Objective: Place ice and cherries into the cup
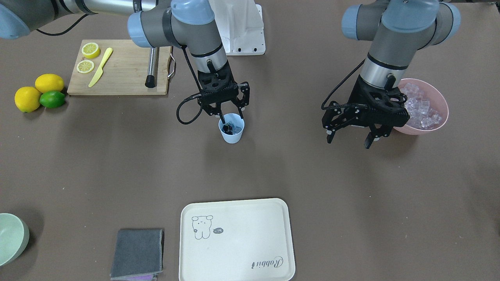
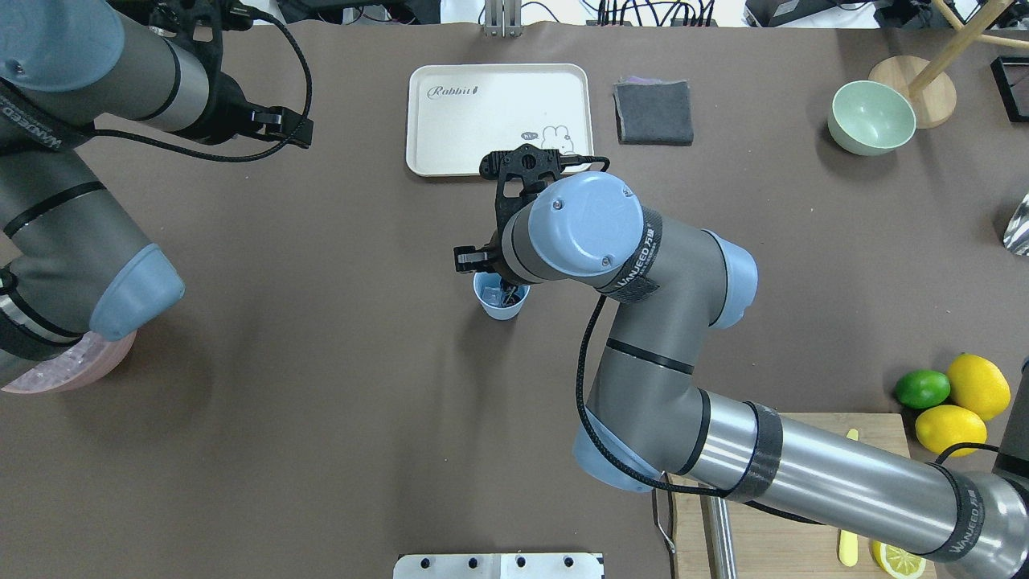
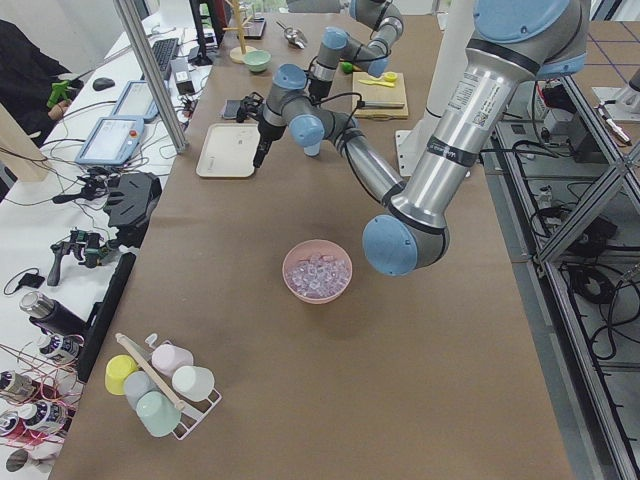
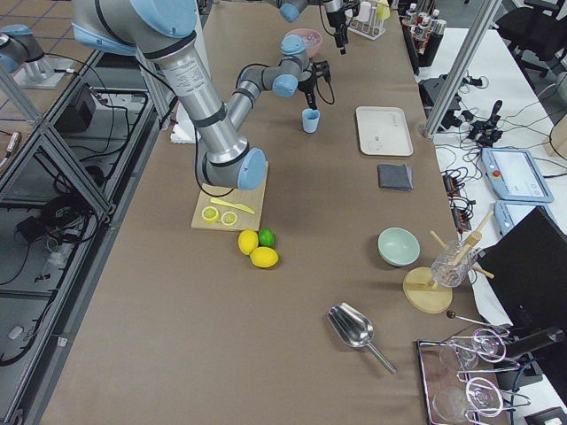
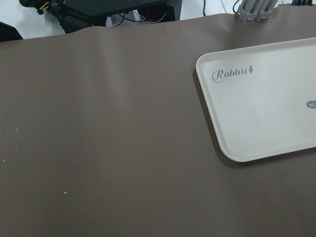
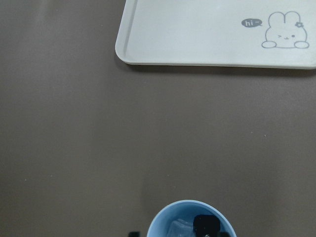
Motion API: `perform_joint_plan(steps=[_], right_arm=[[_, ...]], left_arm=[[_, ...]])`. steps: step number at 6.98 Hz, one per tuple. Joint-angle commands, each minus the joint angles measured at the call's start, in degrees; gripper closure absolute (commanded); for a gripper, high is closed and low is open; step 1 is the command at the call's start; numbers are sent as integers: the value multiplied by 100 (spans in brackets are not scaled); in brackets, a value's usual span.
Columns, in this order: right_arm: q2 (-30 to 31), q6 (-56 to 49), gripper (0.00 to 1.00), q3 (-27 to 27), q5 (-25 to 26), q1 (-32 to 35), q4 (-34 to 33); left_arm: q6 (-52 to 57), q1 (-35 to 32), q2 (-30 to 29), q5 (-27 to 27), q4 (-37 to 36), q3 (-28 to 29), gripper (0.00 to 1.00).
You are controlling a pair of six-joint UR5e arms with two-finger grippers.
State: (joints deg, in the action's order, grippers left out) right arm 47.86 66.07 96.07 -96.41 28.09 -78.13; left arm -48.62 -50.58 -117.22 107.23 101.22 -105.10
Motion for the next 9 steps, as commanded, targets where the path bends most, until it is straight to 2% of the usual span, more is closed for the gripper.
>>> perform_joint_plan(steps=[1,2,3,4,5,6,7,8,9], right_arm=[[-93,-6,0,183,-297,326,-646],[29,-93,0,489,-830,746,-1068],[195,-451,0,796,-1218,1124,-1499],[258,-872,0,887,-1370,1424,-2034],[380,-1451,0,940,-1415,1766,-2379],[843,-2057,0,1175,-1712,2188,-2469],[1256,-2785,0,1230,-2228,2853,-2479],[1756,-3523,0,1256,-2538,3356,-2488],[2136,-4357,0,1239,-2776,3813,-2723]], left_arm=[[-24,-66,-3,-26,46,51,3],[-42,-66,23,-183,108,86,2],[1,-31,50,-854,221,113,2],[19,-13,215,-1192,423,209,2],[19,-65,452,-1204,773,262,2],[11,-179,628,-1195,863,341,2],[89,-520,900,-1004,881,359,2],[1116,-1132,1068,-193,751,359,2],[2171,-1886,1226,807,45,342,2]])
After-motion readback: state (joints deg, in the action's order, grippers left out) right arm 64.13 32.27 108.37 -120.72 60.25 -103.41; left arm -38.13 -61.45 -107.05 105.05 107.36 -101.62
